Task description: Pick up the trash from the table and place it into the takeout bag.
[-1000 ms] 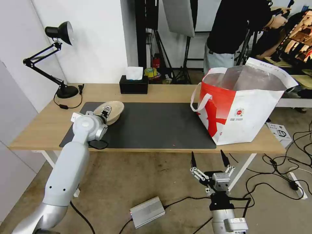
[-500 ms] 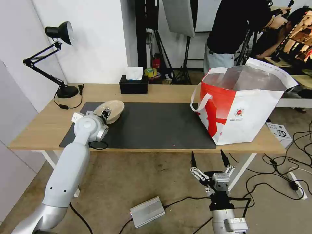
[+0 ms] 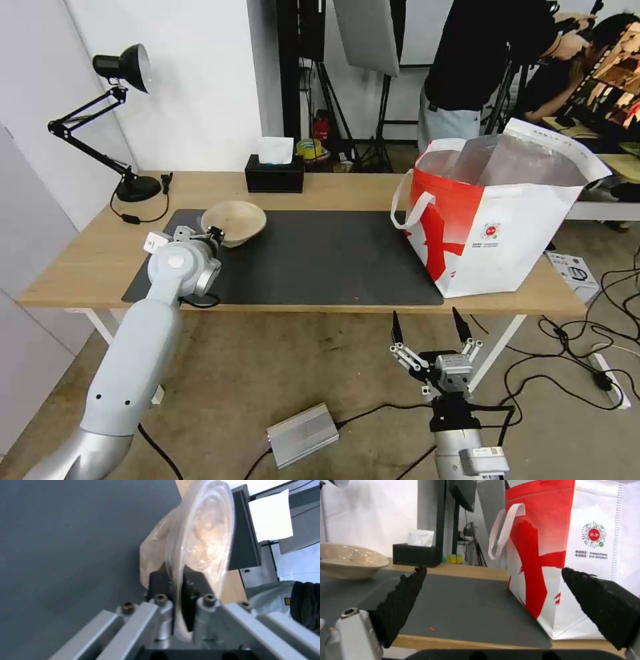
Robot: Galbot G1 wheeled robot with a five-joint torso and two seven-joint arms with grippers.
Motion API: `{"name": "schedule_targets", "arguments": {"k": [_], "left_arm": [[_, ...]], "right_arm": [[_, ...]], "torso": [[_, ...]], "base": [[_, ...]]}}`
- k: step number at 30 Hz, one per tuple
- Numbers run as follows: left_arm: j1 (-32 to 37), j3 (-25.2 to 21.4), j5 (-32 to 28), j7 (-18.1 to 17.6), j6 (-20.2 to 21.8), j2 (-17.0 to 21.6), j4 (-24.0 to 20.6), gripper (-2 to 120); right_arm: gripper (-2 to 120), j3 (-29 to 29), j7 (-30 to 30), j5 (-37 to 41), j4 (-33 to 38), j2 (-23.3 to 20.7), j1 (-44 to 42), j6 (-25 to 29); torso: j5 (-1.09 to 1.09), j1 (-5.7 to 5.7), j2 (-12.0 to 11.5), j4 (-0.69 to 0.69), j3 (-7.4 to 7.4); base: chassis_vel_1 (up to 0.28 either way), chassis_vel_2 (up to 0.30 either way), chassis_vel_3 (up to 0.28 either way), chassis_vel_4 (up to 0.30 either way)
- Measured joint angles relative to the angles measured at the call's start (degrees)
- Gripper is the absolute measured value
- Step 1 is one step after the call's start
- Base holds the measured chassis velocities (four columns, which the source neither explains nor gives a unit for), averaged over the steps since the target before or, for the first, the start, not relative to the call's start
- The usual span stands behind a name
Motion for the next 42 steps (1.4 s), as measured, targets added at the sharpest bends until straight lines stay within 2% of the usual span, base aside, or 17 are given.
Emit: {"name": "schedule_targets", "arguments": {"k": [4,8,13,16,19,20,26,29,34,37,39,41,42], "left_arm": [[1.00,0.25,0.07,0.50,-0.02,0.52,-1.03,0],[3.26,0.26,0.29,2.13,-0.02,1.35,-4.01,0],[5.02,1.19,0.56,3.79,-0.08,4.13,-7.22,0],[5.02,1.08,0.03,4.23,-0.35,4.81,-9.01,0],[4.41,1.51,-1.81,4.68,-0.90,6.08,-13.81,0],[4.41,1.51,-1.81,4.68,-0.90,6.08,-13.81,0],[0.58,4.83,-2.75,6.36,-1.02,8.35,-18.97,0],[-0.05,5.39,-2.78,6.75,-1.01,8.60,-19.33,0],[-4.24,9.59,-2.80,10.34,-1.38,9.32,-19.72,0],[-8.72,13.54,-2.50,12.97,-1.65,9.24,-18.28,0],[-10.07,14.50,-2.42,13.79,-1.93,9.04,-17.79,0],[-14.47,17.69,-2.36,15.79,-2.56,8.09,-15.82,0],[-14.47,17.69,-2.36,15.79,-2.56,8.09,-15.82,0]], "right_arm": [[100,0.00,0.00,0.00,0.00,0.00,0.00,0.00],[100,0.00,0.00,0.00,0.00,0.00,0.00,0.00],[100,0.00,0.00,0.00,0.00,0.00,0.00,0.00],[100,0.00,0.00,0.00,0.00,0.00,0.00,0.00],[100,0.00,0.00,0.00,0.00,0.00,0.00,0.00],[100,0.00,0.00,0.00,0.00,0.00,0.00,0.00],[100,0.00,0.00,0.00,0.00,0.00,0.00,0.00],[100,0.00,0.00,0.00,0.00,0.00,0.00,0.00],[100,0.00,0.00,0.00,0.00,0.00,0.00,0.00],[100,0.00,0.00,0.00,0.00,0.00,0.00,0.00],[100,0.00,0.00,0.00,0.00,0.00,0.00,0.00],[100,0.00,0.00,0.00,0.00,0.00,0.00,0.00],[100,0.00,0.00,0.00,0.00,0.00,0.00,0.00]], "torso": [[0.00,0.00,0.00,0.00,0.00],[0.00,0.00,0.00,0.00,0.00],[0.00,0.00,0.00,0.01,0.00],[0.00,0.00,0.00,0.01,0.00],[0.00,0.00,0.00,0.01,0.00],[0.00,0.00,0.00,0.01,0.00],[0.01,0.00,0.00,0.00,0.00],[0.01,0.00,0.00,0.00,0.00],[0.00,0.00,-0.01,0.01,0.00],[0.00,0.00,-0.01,0.00,0.00],[0.00,0.00,-0.01,0.00,0.00],[0.00,0.00,-0.01,0.00,0.00],[0.00,0.00,-0.01,0.00,0.00]], "base": [[0.000,0.000,0.000,0.000],[0.000,0.000,0.000,0.000],[0.000,0.000,0.000,0.000],[0.000,0.000,0.000,0.000],[0.000,0.000,0.000,0.000],[0.000,0.000,0.000,0.000],[0.000,0.000,0.000,0.000],[0.000,0.000,0.000,0.000],[0.000,0.000,0.000,0.000],[0.000,0.000,0.000,0.000],[0.000,0.000,0.000,0.000],[0.000,0.000,0.000,0.000],[0.000,0.000,0.000,0.000]]}}
